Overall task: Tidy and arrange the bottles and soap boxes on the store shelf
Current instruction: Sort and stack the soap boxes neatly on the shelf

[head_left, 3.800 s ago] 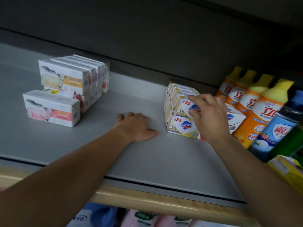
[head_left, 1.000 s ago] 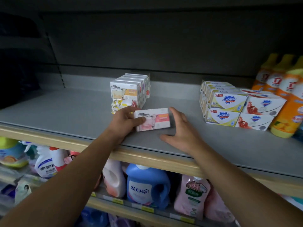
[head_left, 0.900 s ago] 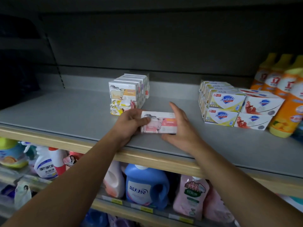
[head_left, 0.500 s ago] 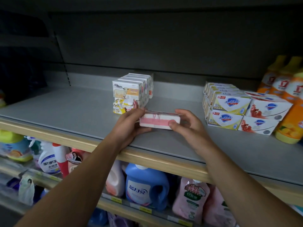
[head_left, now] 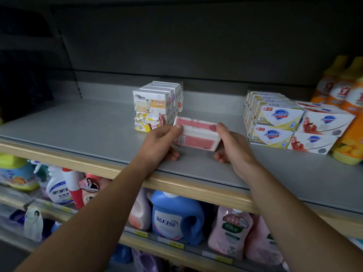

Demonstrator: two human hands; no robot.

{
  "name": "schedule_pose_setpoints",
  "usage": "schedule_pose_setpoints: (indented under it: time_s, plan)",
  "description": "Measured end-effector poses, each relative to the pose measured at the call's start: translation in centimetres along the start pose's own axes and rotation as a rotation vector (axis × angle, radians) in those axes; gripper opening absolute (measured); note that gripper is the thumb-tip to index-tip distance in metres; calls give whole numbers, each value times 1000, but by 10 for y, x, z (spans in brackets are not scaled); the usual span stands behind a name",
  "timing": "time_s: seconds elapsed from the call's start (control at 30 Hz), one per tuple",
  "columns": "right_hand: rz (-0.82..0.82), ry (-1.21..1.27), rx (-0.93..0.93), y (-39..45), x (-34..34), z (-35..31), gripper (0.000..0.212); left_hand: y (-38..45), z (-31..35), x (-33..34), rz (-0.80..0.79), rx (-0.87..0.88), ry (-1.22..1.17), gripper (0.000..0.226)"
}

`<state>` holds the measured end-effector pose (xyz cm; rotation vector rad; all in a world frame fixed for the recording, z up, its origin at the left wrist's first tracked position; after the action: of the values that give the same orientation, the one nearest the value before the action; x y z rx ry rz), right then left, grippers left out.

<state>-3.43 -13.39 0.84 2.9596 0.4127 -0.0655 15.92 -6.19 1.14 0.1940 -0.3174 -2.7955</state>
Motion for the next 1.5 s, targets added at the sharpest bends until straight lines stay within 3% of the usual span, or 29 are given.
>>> schedule_pose_setpoints:
  time_s: [0.07, 0.17, 0.23, 0.37, 0.5, 0.6, 0.73, 0.9, 1.13, 1.37, 1.5]
  plan:
    - [-21, 112, -45, -2, 2, -4, 27, 0, -1, -1, -7, -9, -136, 27]
    - [-60, 150, -198, -7, 4, -15, 37, 1, -7, -1, 7, -90, -345, 49]
    - [-93, 67, -300, -14, 8, -22, 45, 2, -10, 1, 16, -127, -333, 56]
    - [-149, 31, -334, -19, 11, -22, 56, 5, -15, -1, 71, -148, -266, 23]
    - [-129, -54, -294, -14, 12, -15, 55, 4, -10, 3, -22, -58, -332, 17]
    - [-55, -171, -235, -9, 10, -7, 44, 0, -1, 4, -97, 29, -364, 34]
    - [-29, -255, -291, -14, 11, -14, 10, -2, 7, 3, -100, 76, -389, 45]
    - [82, -369, -594, -32, 7, -44, 37, -4, 4, 4, -60, 70, -352, 33]
    - [71, -478, -777, -43, 19, -57, 47, -3, 5, -7, 9, 112, -353, 33]
    - [58, -484, -729, -40, 19, -51, 43, -2, 7, -10, 18, 168, -261, 33]
    - [108, -442, -587, -30, 9, -43, 38, -1, 11, -7, 74, 175, -11, 16]
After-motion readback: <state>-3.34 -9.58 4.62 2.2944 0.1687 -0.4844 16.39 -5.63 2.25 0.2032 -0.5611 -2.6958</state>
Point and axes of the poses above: each hand's wrist, its own y-axis towards the middle knuckle, its own x-axis out of the palm, z = x × y, the point moved 9 cm from there along y, towards the middle knuckle, and after that the axes turned 3 degrees about y, right-handed, at the moved point
